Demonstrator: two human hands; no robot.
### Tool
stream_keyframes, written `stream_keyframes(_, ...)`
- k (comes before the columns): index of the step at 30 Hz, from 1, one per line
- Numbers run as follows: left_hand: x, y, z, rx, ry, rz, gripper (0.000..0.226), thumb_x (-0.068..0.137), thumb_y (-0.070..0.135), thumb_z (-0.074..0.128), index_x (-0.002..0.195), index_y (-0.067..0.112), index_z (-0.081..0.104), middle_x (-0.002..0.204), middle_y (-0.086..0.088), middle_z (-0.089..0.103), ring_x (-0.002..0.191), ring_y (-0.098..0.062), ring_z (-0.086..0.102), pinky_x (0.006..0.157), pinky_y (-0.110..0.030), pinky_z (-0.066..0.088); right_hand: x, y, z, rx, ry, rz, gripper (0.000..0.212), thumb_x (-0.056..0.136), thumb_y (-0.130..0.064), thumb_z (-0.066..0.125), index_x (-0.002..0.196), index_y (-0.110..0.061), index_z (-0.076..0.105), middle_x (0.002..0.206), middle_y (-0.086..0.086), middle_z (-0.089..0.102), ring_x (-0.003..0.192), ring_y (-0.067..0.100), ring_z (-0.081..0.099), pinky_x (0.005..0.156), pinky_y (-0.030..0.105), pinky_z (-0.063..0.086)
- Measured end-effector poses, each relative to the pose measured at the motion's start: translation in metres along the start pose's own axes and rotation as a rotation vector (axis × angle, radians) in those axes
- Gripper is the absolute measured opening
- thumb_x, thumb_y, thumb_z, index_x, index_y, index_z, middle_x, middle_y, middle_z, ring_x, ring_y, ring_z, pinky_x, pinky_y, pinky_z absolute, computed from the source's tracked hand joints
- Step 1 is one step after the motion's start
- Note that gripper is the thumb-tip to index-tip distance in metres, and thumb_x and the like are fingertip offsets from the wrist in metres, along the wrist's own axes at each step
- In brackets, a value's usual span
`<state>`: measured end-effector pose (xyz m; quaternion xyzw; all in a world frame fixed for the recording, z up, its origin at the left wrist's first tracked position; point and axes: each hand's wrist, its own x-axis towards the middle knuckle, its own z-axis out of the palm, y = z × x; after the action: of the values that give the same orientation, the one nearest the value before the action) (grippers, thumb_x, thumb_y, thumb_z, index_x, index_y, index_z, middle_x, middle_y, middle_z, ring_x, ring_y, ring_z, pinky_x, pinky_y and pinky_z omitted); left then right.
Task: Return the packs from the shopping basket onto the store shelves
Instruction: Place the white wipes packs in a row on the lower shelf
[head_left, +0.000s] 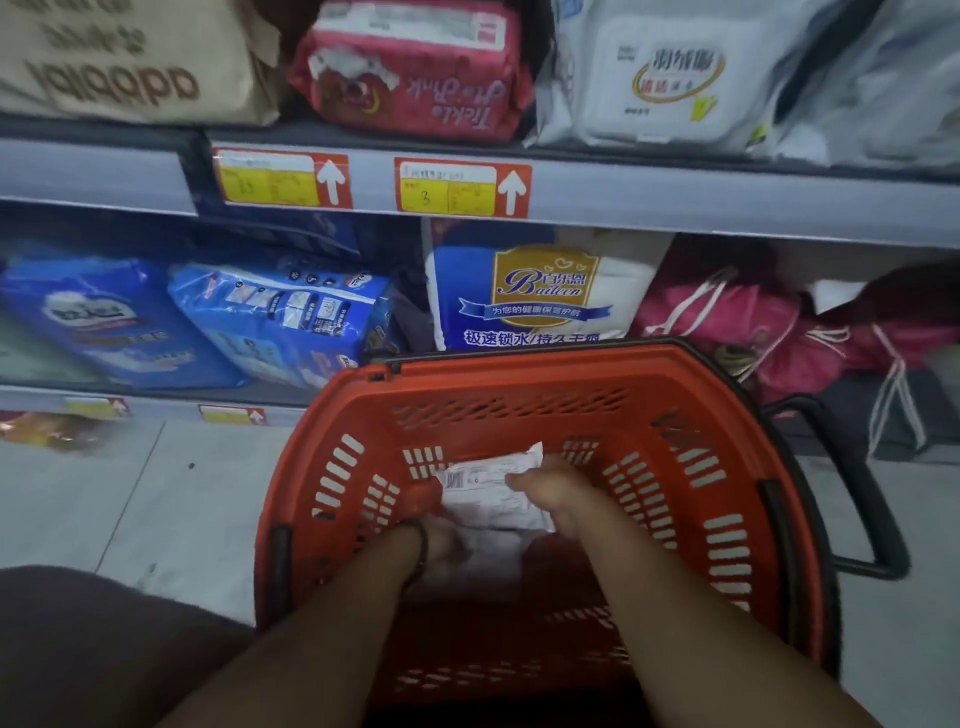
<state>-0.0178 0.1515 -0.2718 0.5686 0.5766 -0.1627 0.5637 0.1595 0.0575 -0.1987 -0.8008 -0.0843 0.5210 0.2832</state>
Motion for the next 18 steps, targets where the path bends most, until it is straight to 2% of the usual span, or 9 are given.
stream_keyframes(2,-0.047,0.017,-0.013,0.162,-0.169,-0.029,0.018,0.093,0.023,0.073,0.109,0.015,0.070,0.109,-0.004,0.065,0.108,-0.019,0.058,0.105,-0.038,0.049,-0.003,-0.002,-0.021,-0.011,-0.034,-0.032,0.071,0.064,-0.025,0.090,0.127,-0.005,0.065,0.115,0.015,0.075,0.100,0.034,0.075,0.088,0.055,0.063)
stream_keyframes(3,-0.073,0.027,-0.021,0.256,-0.191,-0.030,0.047,0.075,0.042,0.084,0.113,0.017,0.071,0.110,0.002,0.065,0.108,-0.017,0.059,0.102,-0.036,0.050,-0.005,-0.002,-0.031,0.006,-0.048,-0.053,0.075,0.059,-0.025,0.089,0.127,-0.003,0.065,0.115,0.017,0.075,0.100,0.036,0.076,0.088,0.060,0.063)
stream_keyframes(5,-0.108,0.047,-0.035,0.291,-0.227,-0.049,0.085,0.040,0.059,0.095,0.111,0.018,0.072,0.117,-0.003,0.070,0.112,-0.024,0.065,0.101,-0.044,0.054,-0.011,-0.007,-0.054,-0.015,-0.060,-0.127,0.058,0.065,-0.016,0.089,0.118,0.000,0.070,0.110,0.019,0.077,0.097,0.038,0.077,0.089,0.061,0.062)
stream_keyframes(6,-0.119,0.054,-0.041,0.233,-0.240,-0.070,0.081,0.044,0.055,0.098,0.108,0.016,0.068,0.119,-0.007,0.068,0.113,-0.028,0.064,0.098,-0.047,0.054,-0.045,-0.022,-0.065,-0.049,-0.053,-0.155,0.059,0.063,-0.017,0.090,0.117,-0.002,0.071,0.108,0.018,0.078,0.096,0.037,0.078,0.089,0.061,0.062)
stream_keyframes(8,-0.155,0.075,-0.049,0.221,-0.253,-0.047,0.046,0.071,0.038,0.090,0.100,0.013,0.063,0.114,-0.013,0.066,0.114,-0.033,0.062,0.096,-0.045,0.054,-0.091,-0.044,-0.085,-0.088,-0.022,-0.201,0.067,0.055,-0.024,0.090,0.117,-0.004,0.070,0.107,0.014,0.078,0.095,0.035,0.078,0.088,0.060,0.063)
stream_keyframes(9,-0.171,0.086,-0.054,0.249,-0.216,0.005,0.042,0.071,0.035,0.087,0.098,0.009,0.067,0.111,-0.017,0.070,0.112,-0.034,0.066,0.097,-0.044,0.054,-0.108,-0.052,-0.096,-0.099,-0.020,-0.256,0.056,0.063,-0.019,0.088,0.114,-0.003,0.072,0.105,0.015,0.079,0.094,0.035,0.078,0.089,0.059,0.063)
stream_keyframes(12,-0.213,0.115,-0.076,0.232,-0.203,0.097,0.074,0.053,0.039,0.091,0.116,0.005,0.072,0.120,-0.023,0.073,0.113,-0.040,0.071,0.102,-0.060,0.053,-0.182,-0.077,-0.125,-0.124,0.017,-0.394,0.017,0.091,-0.003,0.074,0.108,-0.004,0.076,0.102,0.013,0.081,0.093,0.030,0.079,0.088,0.049,0.064)
stream_keyframes(15,-0.251,0.148,-0.099,0.216,-0.142,0.221,0.052,0.078,0.038,0.084,0.117,0.007,0.069,0.121,-0.020,0.074,0.114,-0.039,0.070,0.100,-0.054,0.055,-0.237,-0.085,-0.155,0.028,0.045,-0.480,0.018,0.102,-0.008,0.067,0.118,-0.008,0.073,0.104,0.015,0.081,0.085,0.027,0.078,0.069,0.038,0.065)
stream_keyframes(18,-0.282,0.172,-0.111,0.295,0.075,0.497,0.077,0.066,0.063,0.080,0.128,0.020,0.066,0.126,-0.005,0.072,0.115,-0.027,0.069,0.104,-0.044,0.053,-0.261,-0.071,-0.166,0.331,0.094,-0.453,0.020,0.108,-0.024,0.060,0.124,-0.016,0.068,0.110,0.022,0.079,0.081,0.034,0.076,0.063,0.045,0.064)
